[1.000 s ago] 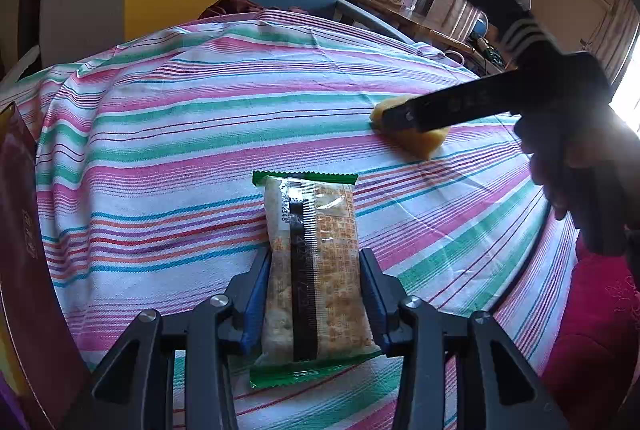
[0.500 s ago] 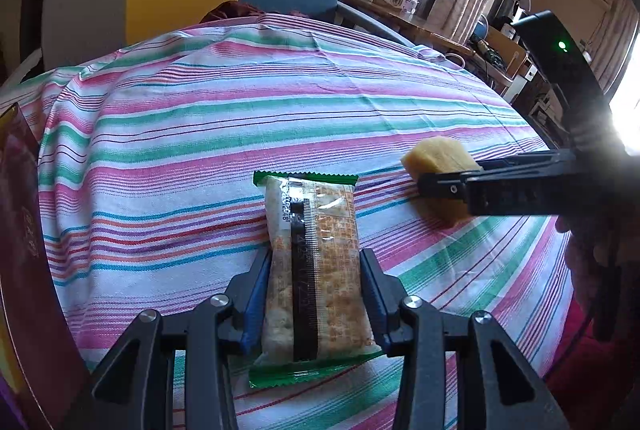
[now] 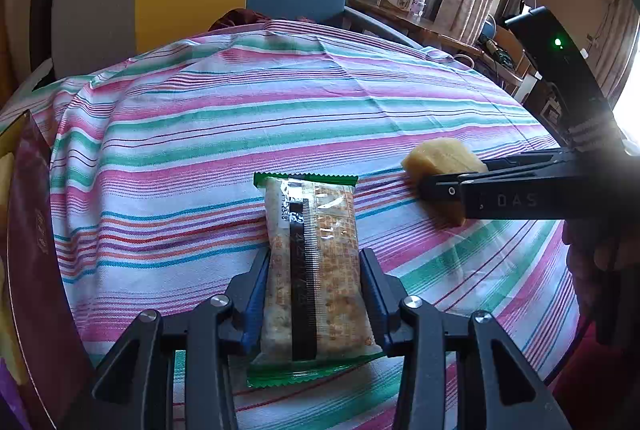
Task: Organize objects
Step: 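Carry the snack bar into the gold tray and open the left tool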
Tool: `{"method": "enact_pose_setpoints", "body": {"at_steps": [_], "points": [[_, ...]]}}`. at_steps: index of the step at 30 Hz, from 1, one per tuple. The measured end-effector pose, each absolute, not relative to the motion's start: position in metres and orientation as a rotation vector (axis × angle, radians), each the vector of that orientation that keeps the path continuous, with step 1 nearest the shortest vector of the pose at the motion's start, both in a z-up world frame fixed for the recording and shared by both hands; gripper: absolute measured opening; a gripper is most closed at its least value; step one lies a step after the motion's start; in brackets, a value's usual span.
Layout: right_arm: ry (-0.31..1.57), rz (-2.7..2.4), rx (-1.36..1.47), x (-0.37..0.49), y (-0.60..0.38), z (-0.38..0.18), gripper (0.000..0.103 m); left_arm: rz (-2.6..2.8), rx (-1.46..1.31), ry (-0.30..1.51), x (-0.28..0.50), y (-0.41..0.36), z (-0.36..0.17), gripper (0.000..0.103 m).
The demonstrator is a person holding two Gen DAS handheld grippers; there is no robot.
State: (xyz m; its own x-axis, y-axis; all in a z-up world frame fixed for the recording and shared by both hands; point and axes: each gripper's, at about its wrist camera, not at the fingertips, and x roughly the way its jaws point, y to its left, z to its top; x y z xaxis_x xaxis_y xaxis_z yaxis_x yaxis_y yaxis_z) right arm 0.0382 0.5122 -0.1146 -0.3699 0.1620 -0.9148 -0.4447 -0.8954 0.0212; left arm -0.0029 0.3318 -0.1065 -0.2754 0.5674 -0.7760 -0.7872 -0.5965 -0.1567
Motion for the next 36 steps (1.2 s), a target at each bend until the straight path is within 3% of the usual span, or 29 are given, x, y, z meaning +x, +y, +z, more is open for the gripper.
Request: {"method": "enact_pose_setpoints", "body": {"at_steps": [12,23,36], "points": [[0.34,2.308,-1.497,0.045,0.508,-0.113,0.058,2.021,-1.069,0.367,0.001,0.334,-0.098,0.042],[0.31,2.315,-1.488,0.047,0.506,-0.11,0.058,2.085,-0.892,0.268,0.024,0.302,-0.014,0.042],[0.27,2.319,-1.463,0.049,0.5,-0.111,0.058,2.204,-0.904,0.246,0.017,0.246,0.008,0.043]]}}
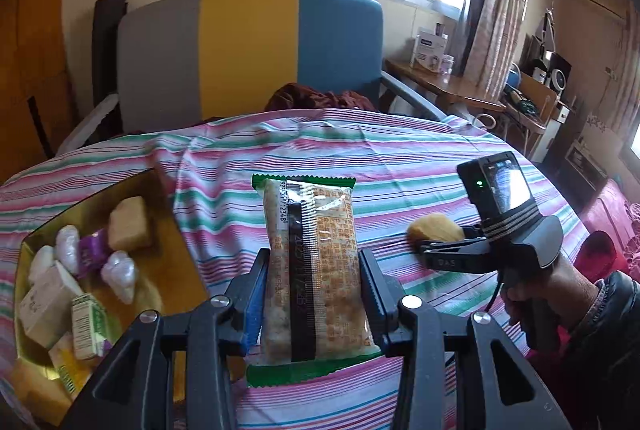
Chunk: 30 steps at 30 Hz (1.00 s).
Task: Organize objects
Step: 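Carry the snack bar into the gold tray and open the left tool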
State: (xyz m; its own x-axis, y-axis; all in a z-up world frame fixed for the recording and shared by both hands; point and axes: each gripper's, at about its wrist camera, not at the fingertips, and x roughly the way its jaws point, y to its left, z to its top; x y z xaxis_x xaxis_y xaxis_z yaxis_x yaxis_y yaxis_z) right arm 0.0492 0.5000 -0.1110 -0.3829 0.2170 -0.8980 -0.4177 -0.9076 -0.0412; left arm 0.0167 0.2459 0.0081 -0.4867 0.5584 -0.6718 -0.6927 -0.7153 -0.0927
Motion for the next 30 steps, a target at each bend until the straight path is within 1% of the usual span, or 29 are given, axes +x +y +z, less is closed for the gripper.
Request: {"method": "enact_pose_setpoints", "body": {"at_steps": [9,14,18,22,30], "points": [[0.243,2.318,-1.446,0.046,0.499,-0.113,0.058,2.321,-0.976,0.17,-0.01,0.175,-0.001,0.043],[0.233,2.316,-1.446,0.046,0.499,-0.113,0.058,2.465,-1.049,0.068,-0.037,0.096,-0.008,0.042],[0.223,2.311,-1.448,0.046,0.498,-0.113,0.058,2.503,-1.12,-0.048,-0.052,0.055,-0.015,0.042],[0.214,2.307,-1.45,0.045,0.497,-0.113,0.058,2.429,-1.18,-0.111,-0.062,0.064,-0.025,0.042],[0.21,2.305,-1.452,0.044,0.497,-0.113,0.059,2.253,-1.284,-0.167,-0.081,0.133,-0.047,0.043]]}}
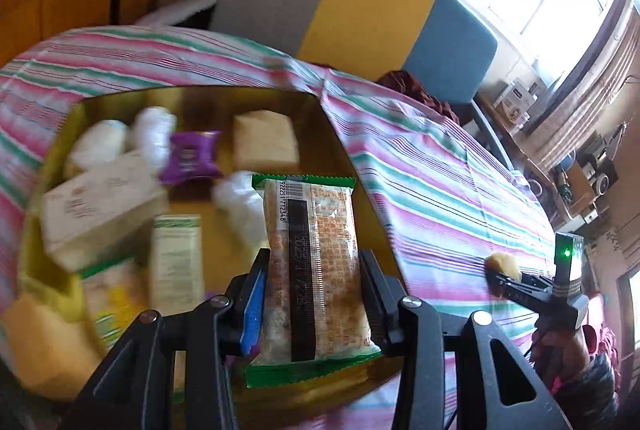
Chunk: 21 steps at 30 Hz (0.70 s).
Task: Organize objects
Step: 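Carry the snack bar into the gold tray and open the left tool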
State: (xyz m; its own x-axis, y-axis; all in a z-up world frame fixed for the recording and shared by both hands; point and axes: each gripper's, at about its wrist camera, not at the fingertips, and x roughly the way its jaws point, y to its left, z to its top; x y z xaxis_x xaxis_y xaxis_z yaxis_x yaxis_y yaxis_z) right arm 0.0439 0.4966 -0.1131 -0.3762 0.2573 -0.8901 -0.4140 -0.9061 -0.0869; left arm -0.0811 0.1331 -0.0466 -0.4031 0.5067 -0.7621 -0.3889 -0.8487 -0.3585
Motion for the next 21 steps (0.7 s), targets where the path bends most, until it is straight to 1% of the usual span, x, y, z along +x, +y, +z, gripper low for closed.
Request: {"method": "enact_pose_setpoints", "body": {"at_steps": [3,7,11,16,21], "points": [[0.205,2.306,-1.455,0.043,0.497,-0.113,0.059,2.238,-1.326,-0.173,-0.092,0.149,-0.059,0.043],[0.197,2.305,-1.458,0.041,0.498,-0.113,0.059,2.185,-1.45,-0.161,-0.103,0.16,-0.084,0.043],[0.195,2.306,-1.458,0.041,0.499,-0.113,0.059,2.179,-1.461,-0.173,-0.098,0.154,-0.087,0.043],[0.193,2.302,-1.453,0.04,0.499,-0.113,0.059,2.304,-1.366,-0.101,-0.084,0.136,-0.065,0.043],[0.197,2.292,-1.443,0.039,0.498,-0.114,0.059,2.463,-1.197,0.002,-0.062,0.109,-0.029,0.043]]}}
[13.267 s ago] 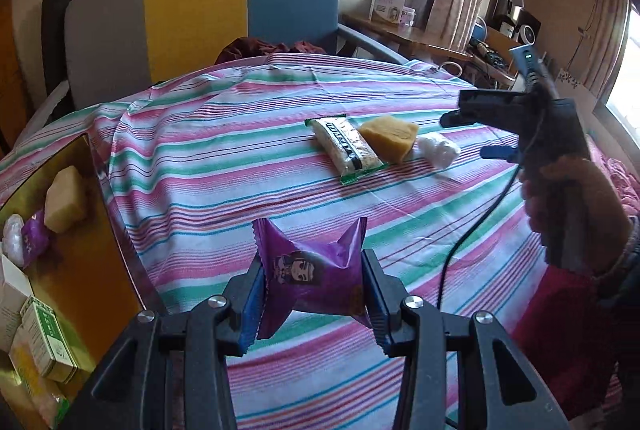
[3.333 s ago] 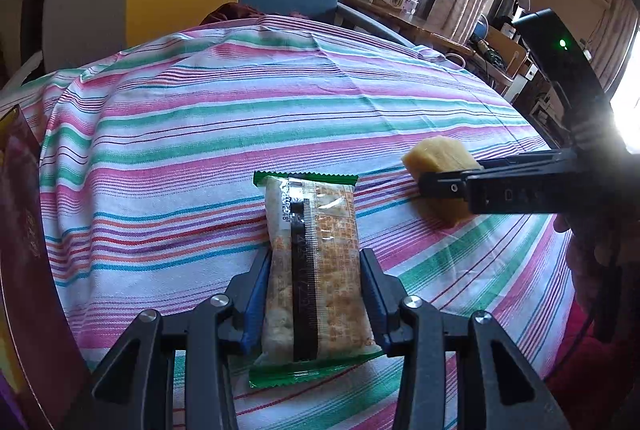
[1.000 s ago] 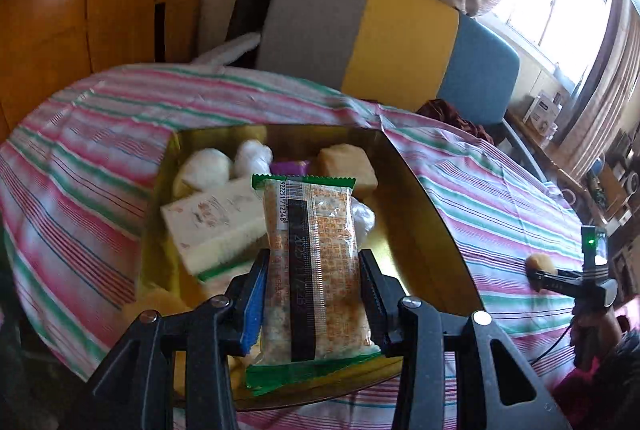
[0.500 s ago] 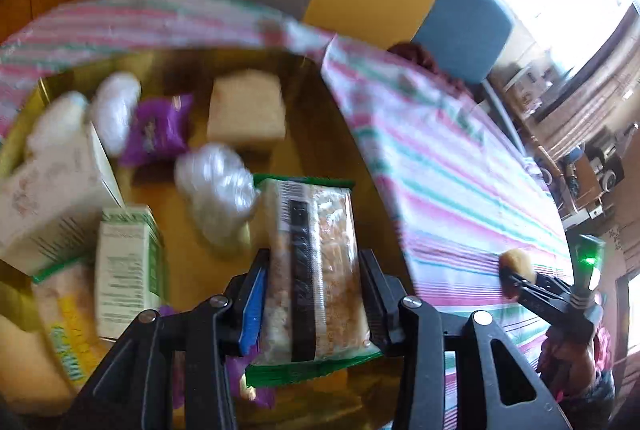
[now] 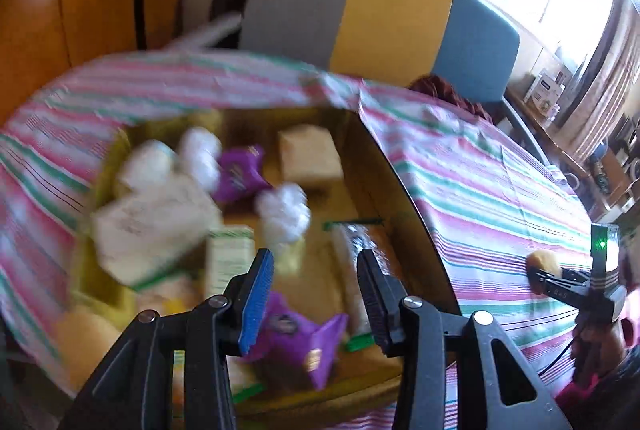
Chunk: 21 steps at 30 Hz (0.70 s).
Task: Organize objects
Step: 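Carry the snack bar into the gold tray and open the left tool, then carry the yellow sponge into the gold tray and open the right tool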
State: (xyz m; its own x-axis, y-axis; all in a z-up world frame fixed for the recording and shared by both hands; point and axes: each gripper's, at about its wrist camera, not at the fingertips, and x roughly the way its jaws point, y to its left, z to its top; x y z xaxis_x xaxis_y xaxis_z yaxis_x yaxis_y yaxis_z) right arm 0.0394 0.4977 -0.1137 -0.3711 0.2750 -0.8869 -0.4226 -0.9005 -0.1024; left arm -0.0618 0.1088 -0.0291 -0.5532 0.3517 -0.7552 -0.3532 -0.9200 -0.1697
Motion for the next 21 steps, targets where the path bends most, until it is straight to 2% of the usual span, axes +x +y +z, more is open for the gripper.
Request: {"method": "enact_pose_setpoints", "body": {"at_steps": [5,9,16,21], "points": [[0.203,2.28,-1.449,0.034,0.491,-0.108,0.057,2.601,-1.079,0.082,-0.049,0.082,-0.002,0.045],[0.252,2.376,-1.407,0.023,0.461,-0.087,0.057,2.658,-1.073,0.065,-0.046,0.059,0.004,0.045],[0.225,2.686,-1.33,-0.01,0.358,-0.033,0.057,2.699,-1.108,0.02,-0.044,0.034,-0.002,0.045],[0.157,2.854,-1.355,-0.038,0.281,-0.017,0.058,2.72,-1.129,-0.007,-0.041,0.02,-0.005,0.046]]}}
